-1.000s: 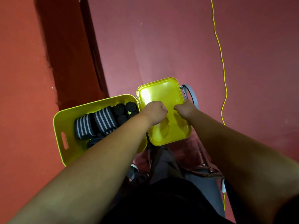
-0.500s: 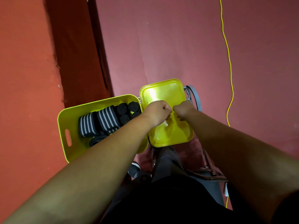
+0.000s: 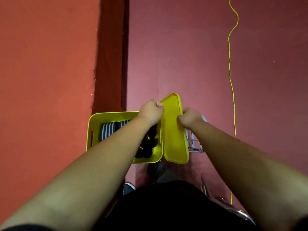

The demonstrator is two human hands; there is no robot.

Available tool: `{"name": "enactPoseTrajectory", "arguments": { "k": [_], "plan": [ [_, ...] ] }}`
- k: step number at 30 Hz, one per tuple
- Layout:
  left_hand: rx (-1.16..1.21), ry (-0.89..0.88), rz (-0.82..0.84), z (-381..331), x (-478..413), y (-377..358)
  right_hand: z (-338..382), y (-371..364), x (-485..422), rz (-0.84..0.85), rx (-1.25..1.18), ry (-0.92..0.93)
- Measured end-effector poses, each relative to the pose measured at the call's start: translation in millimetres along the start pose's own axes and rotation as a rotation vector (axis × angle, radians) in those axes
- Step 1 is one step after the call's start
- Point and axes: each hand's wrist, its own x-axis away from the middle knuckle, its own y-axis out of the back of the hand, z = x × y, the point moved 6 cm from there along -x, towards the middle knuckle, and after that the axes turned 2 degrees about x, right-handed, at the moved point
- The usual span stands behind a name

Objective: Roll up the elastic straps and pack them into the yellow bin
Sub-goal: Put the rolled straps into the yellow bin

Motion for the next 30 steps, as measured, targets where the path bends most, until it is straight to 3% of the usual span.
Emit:
{"name": "enactPoseTrajectory", "arguments": {
  "k": [6,8,11,14,18,23,27,30],
  "plan": [
    [0.353,0.075,-0.130,-10,24,77,117,15,66,-0.069,0.132,0.352],
    [0.445,0.135,-0.306,3,36,108,153,6,92,-0.074,0.332,0.487],
    [0.369,0.202,-0.592,42,56,150,188,-20,121,-0.068,0.590,0.711],
    [0.397,0.294,-0.628,95,80,165,203,-48,134,0.025,0.665,0.854],
    [0.419,0.380,-0.631,157,116,176,206,-68,121,0.117,0.564,0.806],
    [0.470,0.470,-0.641,209,147,174,220,-88,95,0.052,0.620,0.815],
    [0.337,0.503,-0.646,237,154,168,240,-98,86,-0.062,0.683,0.820],
    [0.252,0.551,-0.650,249,161,164,245,-110,78,-0.032,0.728,0.769]
  ]
}}
